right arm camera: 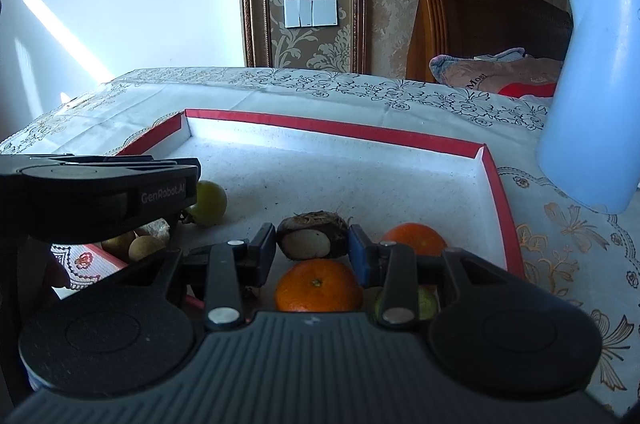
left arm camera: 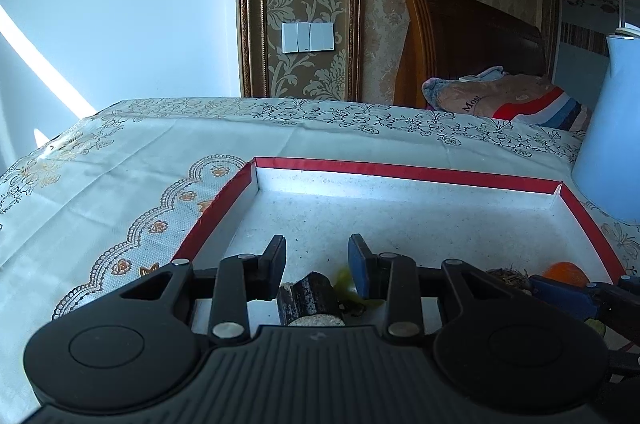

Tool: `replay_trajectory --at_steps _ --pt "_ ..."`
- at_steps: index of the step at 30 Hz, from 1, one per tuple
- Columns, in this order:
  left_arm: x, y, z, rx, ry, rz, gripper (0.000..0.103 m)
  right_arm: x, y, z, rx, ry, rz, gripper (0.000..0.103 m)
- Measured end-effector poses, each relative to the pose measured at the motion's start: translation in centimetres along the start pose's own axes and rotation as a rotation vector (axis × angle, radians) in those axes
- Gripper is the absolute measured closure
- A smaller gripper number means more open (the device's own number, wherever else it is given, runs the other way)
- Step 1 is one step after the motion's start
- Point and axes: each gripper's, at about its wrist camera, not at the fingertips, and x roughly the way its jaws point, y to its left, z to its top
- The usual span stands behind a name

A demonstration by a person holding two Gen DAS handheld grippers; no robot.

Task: Organize fruits
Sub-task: 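Carry the dark fruit and the green tomato over the red tray with both tools, then lower both pieces into the tray and open both tools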

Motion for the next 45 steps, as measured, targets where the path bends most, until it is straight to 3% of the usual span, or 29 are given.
replay_trajectory --at_steps 6,14,28,30,32,37,40,45 --pt "0.3 0.1 -0.1 -0.011 -0.014 -0.001 0.07 0.4 0.1 0.0 -0.006 -0.007 -0.01 0.066" --pt "0.0 -0.9 -0.7 0.048 -0.054 0.012 0.07 0.5 0.0 -0.2 0.004 -0.021 -0.012 0.066" --pt "-0.8 -1.3 -1.3 0.06 -0.054 -0.029 0.069 0.1 0.0 -0.6 0.015 -0.024 -0.006 0.065" --pt "-0.9 -1.4 -1.3 0.06 -0.053 -0.028 0.064 0.0 0.0 -0.7 0.013 -0.029 -0.012 0.065" --pt "-0.9 -1.4 -1.4 0.06 -0.05 -0.028 0.051 0.0 0.1 -0.8 0.009 -0.029 -0.018 0.065" --pt "-1.0 -1.4 -1.5 0.054 -0.046 -0.031 0.048 -0.1 0.1 -0.8 0.005 -0.032 -0.025 0.065" --pt "-0.9 -1.3 -1.5 0.046 -0.037 -0.029 0.035 -0.1 0.1 -0.9 0.003 -0.032 -0.029 0.065" --pt "-0.9 -1.3 -1.6 0.042 -0.034 -0.034 0.034 -0.2 0.1 -1.0 0.002 -0.033 -0.032 0.063"
